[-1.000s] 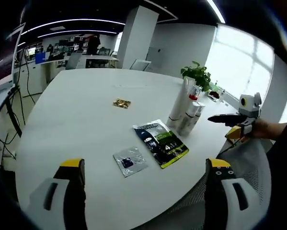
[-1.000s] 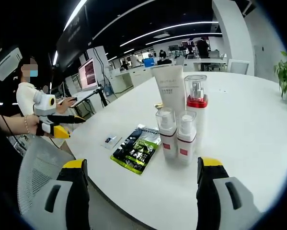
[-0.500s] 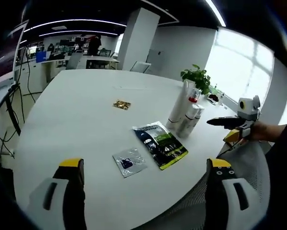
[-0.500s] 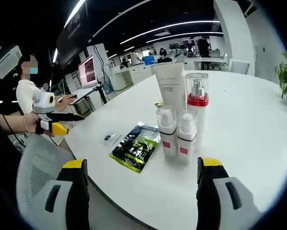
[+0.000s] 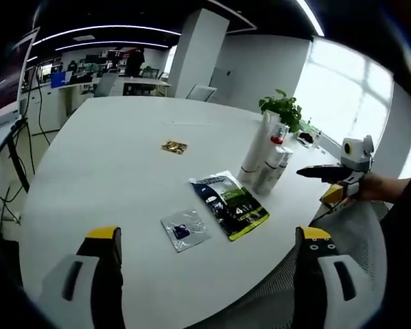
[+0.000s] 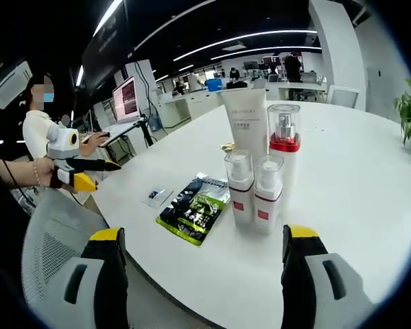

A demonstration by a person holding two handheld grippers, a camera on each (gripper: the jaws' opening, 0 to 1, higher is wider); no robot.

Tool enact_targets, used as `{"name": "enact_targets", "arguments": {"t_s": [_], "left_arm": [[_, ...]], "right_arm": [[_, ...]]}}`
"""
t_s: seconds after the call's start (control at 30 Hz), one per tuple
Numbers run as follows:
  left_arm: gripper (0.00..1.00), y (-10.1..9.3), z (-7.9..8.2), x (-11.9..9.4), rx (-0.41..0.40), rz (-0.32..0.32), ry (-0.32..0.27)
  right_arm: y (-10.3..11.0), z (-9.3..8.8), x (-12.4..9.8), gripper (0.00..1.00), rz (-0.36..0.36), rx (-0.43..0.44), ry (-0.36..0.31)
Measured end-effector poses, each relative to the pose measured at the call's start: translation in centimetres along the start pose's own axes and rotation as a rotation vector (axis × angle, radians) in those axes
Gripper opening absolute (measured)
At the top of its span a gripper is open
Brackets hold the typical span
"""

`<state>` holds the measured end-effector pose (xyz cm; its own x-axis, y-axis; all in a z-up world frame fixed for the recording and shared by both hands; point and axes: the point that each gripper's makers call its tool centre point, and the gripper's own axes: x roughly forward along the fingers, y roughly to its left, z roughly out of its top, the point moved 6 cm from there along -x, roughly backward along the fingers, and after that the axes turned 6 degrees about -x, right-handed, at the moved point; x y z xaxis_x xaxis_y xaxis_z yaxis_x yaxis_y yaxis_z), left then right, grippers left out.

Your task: Arrange the skincare products in the storage area until every visible bottle or jar stands upright without overlapping.

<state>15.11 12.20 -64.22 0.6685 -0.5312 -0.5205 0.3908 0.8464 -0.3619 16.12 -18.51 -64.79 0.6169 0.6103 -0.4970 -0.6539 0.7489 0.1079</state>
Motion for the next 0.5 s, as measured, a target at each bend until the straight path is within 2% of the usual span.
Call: {"name": "enact_targets", "arguments": {"t_s": [0.27, 0.5], "left_arm": [[0.94, 0.36, -0.1, -0.08, -0.005, 0.012, 0.036], [0.92, 0.86, 0.61, 0.53, -0.004, 0.005, 0.075]], "right_arm": [[0.09, 0.1, -0.02, 0.94, -0.001, 0.0, -0.001], [0.05, 0.17, -0.13, 0.95, -0.008, -0.003, -0.007]]}}
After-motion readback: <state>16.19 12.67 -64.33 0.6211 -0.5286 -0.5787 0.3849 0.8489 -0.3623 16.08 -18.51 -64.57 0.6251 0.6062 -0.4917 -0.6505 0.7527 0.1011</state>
